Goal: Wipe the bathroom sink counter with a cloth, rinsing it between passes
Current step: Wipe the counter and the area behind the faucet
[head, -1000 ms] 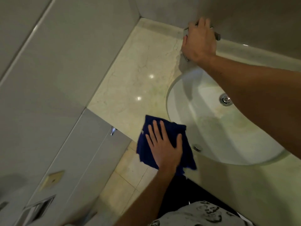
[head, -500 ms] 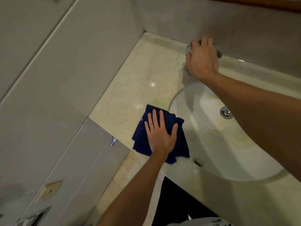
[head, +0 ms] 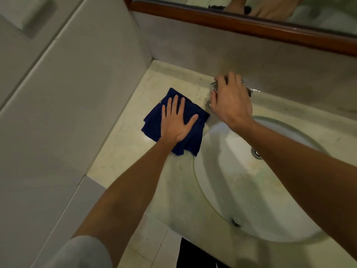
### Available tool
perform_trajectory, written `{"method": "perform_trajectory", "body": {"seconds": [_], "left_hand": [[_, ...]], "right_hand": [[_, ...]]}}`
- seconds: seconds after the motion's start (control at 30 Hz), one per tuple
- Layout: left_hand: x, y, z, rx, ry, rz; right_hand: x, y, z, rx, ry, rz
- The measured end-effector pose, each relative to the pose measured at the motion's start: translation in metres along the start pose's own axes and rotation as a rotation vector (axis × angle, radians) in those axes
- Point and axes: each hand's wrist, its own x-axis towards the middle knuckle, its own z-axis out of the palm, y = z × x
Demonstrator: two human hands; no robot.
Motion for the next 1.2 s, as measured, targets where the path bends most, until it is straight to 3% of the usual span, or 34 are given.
{"method": "perform_trajectory", "body": {"seconds": [0.13, 0.37, 0.53, 0.7, 0.9, 0.93, 1.0, 1.07, 1.1, 1.2], "left_hand": [[-0.041, 0.038, 0.003, -0.103, 0.165, -0.129], [-0.077, 0.064, 0.013, -0.044, 0.003, -0.185], [-0.095, 0.059, 0.0, -0.069, -0.012, -0.072], [-0.072, 0.033, -0.059, -0.466, -0.061, -0.123], [-0.001, -0.049, -0.12, -0.92, -0.447, -0.319], [0.005, -0.06, -0.123, -0.89, -0.398, -0.376], [0.004, -0.068, -0.12, -0.704, -0.114, -0.434], [-0.013, -0.05, -0.112, -0.575, 0.138, -0.378], [-0.022, -0.038, -0.105, -0.518, 0.151, -0.315], [-0.039, -0.009, -0.078, -0.357, -0.014, -0.228]], "right_hand": [[-0.002, -0.003, -0.005, -0.004, -0.013, 0.025], [-0.003, -0.006, -0.01, 0.015, -0.028, 0.044], [-0.004, -0.009, -0.012, 0.024, -0.031, 0.052], [-0.004, -0.009, -0.015, 0.028, -0.049, 0.065], [-0.004, -0.009, -0.015, 0.041, -0.054, 0.07], [-0.004, -0.009, -0.014, 0.043, -0.051, 0.072], [-0.004, -0.009, -0.014, 0.043, -0.05, 0.074], [-0.003, -0.009, -0.014, 0.037, -0.056, 0.078], [-0.003, -0.01, -0.014, 0.035, -0.061, 0.082], [-0.004, -0.011, -0.014, 0.033, -0.066, 0.091]]}}
